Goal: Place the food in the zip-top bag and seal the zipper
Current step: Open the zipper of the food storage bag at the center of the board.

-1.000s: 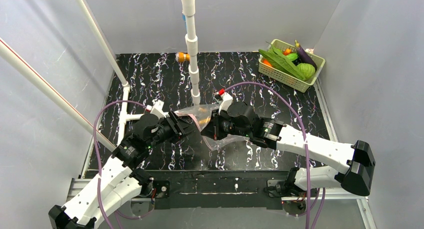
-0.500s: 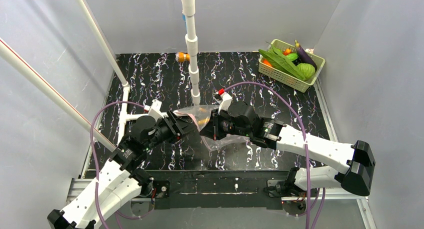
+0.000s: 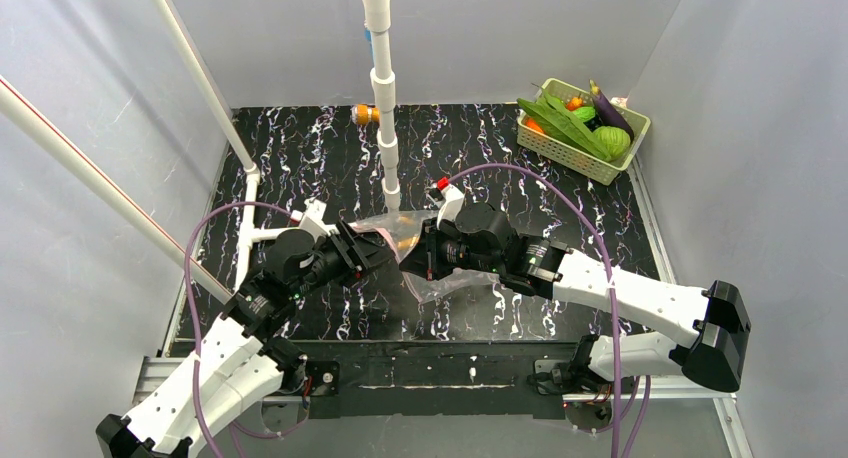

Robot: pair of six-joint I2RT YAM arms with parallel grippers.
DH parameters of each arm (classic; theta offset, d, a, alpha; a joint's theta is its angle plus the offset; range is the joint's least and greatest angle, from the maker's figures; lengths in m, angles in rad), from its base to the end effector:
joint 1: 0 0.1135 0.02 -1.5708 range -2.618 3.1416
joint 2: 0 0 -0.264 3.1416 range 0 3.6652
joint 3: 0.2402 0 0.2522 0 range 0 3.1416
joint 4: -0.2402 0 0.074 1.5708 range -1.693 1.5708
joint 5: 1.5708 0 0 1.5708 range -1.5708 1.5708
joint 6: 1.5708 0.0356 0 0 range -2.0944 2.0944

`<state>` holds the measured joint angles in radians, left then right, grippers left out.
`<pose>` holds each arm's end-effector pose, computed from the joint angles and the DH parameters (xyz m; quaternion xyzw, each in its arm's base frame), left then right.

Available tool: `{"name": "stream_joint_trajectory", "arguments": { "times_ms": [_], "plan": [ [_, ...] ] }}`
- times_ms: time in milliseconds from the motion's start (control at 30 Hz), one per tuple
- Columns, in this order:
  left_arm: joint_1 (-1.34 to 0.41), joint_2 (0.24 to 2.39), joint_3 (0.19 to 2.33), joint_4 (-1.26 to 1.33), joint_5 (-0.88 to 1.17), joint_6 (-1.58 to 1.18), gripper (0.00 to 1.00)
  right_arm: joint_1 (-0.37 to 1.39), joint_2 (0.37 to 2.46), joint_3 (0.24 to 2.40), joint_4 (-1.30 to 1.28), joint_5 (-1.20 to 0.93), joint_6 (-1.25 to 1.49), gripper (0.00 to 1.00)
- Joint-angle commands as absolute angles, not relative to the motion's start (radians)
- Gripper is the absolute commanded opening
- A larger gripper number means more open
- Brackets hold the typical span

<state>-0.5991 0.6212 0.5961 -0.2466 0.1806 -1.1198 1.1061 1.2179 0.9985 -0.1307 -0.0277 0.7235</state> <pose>0.1258 -0.0937 0.2917 -0.1515 0.7804 -0.5032 0.3389 0.1263 0.2542 0.3289 -0.1636 0.8029 0.4611 0.3406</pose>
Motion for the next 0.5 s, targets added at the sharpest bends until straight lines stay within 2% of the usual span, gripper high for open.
{"name": "stream_joint_trajectory", "arguments": {
  "times_ms": [0,300,467],
  "plan": [
    [-0.600,0.621,0.586,-0.234,0.183,-1.115,0.53,1.103,1.192,0.995,-0.083,-0.037,0.722,0.01],
    [-0.600,0.660,0.576,-0.191,0.187,-1.130,0.45,1.103,1.179,0.998,-0.090,-0.024,0.706,0.01],
    [-0.600,0.709,0.587,-0.154,0.201,-1.140,0.47,1.103,1.180,0.996,-0.090,-0.029,0.691,0.01]
  ]
}}
